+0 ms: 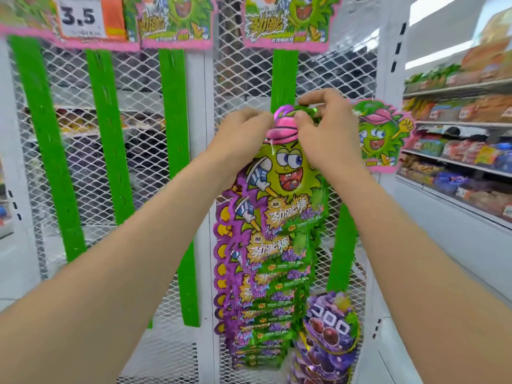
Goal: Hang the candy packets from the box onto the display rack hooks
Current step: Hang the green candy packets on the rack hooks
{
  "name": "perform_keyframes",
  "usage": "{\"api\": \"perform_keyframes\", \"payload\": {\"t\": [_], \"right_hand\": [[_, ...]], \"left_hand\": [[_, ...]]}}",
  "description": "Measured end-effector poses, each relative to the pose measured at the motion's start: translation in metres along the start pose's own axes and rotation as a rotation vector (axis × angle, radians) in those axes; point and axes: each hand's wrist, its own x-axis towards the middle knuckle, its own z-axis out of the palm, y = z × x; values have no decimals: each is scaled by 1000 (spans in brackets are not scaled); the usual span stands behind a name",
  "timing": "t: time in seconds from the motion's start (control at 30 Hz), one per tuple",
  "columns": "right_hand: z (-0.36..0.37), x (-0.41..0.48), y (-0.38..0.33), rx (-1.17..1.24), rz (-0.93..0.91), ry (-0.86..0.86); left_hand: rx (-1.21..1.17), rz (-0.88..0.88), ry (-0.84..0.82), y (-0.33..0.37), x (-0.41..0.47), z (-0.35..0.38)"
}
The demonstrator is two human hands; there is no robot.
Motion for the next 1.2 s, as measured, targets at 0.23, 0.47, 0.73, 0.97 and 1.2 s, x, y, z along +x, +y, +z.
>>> {"api": "perform_keyframes", "payload": {"t": [0.23, 0.47, 0.73, 0.97, 1.2], "right_hand": [[7, 2, -3, -9, 14, 39], [11, -15, 2, -8, 107, 21], [19, -56, 17, -32, 125, -22], [2, -43, -5, 81, -58, 226], [5, -14, -10, -31, -81, 115]], "left_hand": [[-104, -169, 1, 9, 11, 9], [-81, -146, -80, 1, 14, 6], [72, 51, -95, -14, 6, -8], [-167, -104, -144, -4, 9, -14], [-410, -297, -280, 9, 7, -24]]}}
